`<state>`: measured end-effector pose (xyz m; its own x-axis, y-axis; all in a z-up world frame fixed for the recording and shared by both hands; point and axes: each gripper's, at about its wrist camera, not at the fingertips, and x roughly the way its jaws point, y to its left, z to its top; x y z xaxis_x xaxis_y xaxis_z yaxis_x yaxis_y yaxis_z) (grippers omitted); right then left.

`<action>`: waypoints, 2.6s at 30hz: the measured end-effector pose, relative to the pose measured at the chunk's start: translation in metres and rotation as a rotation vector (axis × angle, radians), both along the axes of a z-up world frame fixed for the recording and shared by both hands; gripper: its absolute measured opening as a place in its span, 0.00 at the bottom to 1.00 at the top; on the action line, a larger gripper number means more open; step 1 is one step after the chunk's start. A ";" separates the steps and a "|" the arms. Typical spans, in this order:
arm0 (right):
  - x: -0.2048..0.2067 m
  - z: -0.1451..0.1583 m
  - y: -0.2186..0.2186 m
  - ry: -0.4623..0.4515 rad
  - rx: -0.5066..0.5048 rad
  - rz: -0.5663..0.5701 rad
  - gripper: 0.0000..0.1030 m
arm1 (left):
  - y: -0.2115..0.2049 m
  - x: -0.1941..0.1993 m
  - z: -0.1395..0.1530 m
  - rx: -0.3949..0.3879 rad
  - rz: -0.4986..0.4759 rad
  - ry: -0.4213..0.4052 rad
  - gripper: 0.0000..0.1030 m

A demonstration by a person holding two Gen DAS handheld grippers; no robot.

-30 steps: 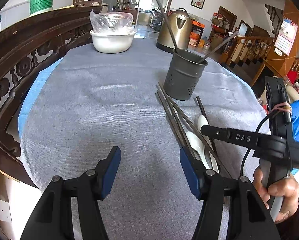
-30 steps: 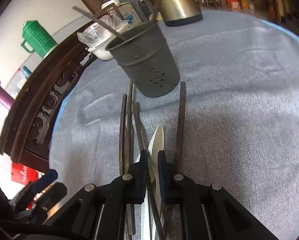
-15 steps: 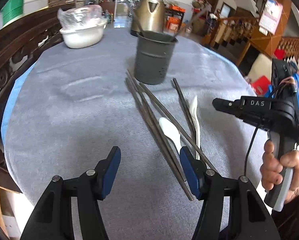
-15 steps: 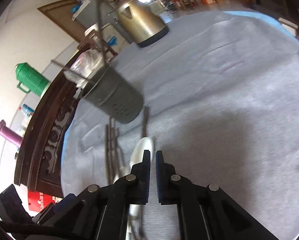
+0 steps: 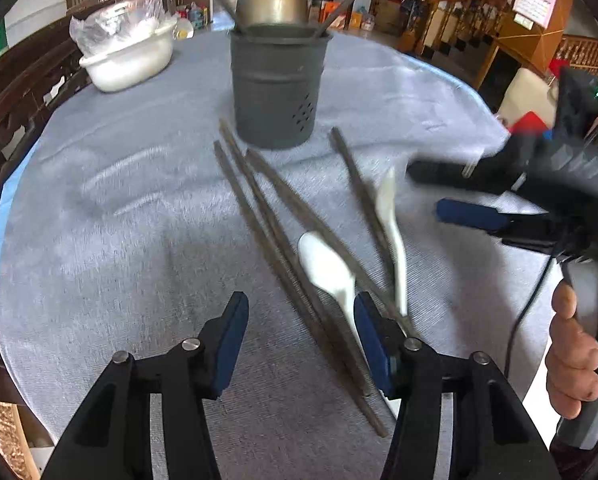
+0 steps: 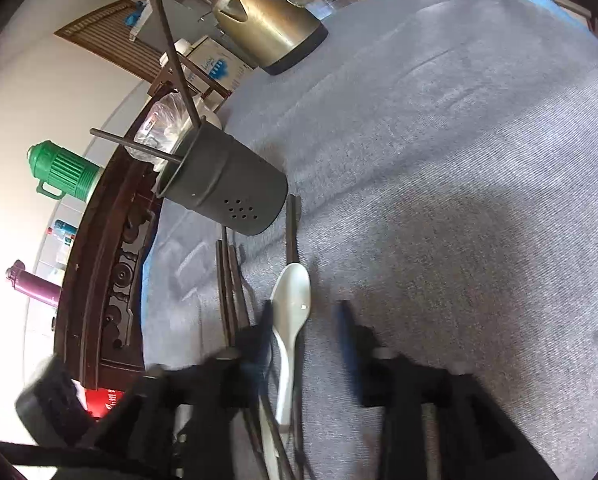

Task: Organize utensils
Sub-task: 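Grasp a white spoon with the right tool while the left tool approaches another spoon, then close the left tool on a second white spoon by its handle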

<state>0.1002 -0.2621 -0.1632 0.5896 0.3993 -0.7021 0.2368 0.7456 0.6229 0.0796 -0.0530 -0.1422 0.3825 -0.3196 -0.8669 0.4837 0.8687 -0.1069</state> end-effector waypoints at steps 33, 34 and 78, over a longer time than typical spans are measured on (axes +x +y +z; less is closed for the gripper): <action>0.003 0.000 -0.005 0.008 -0.239 -0.049 0.12 | -0.016 0.005 -0.001 0.090 -0.052 0.050 0.55; 0.003 0.000 -0.006 0.012 -0.230 -0.047 0.12 | -0.016 0.008 -0.002 0.089 -0.047 0.063 0.55; -0.003 0.006 -0.008 0.038 -0.199 -0.007 0.13 | -0.008 0.015 0.026 0.027 -0.105 -0.039 0.31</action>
<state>0.0974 -0.2698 -0.1577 0.5632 0.2463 -0.7888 0.2629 0.8515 0.4536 0.0941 -0.0611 -0.1164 0.3820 -0.3367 -0.8606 0.5753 0.8155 -0.0638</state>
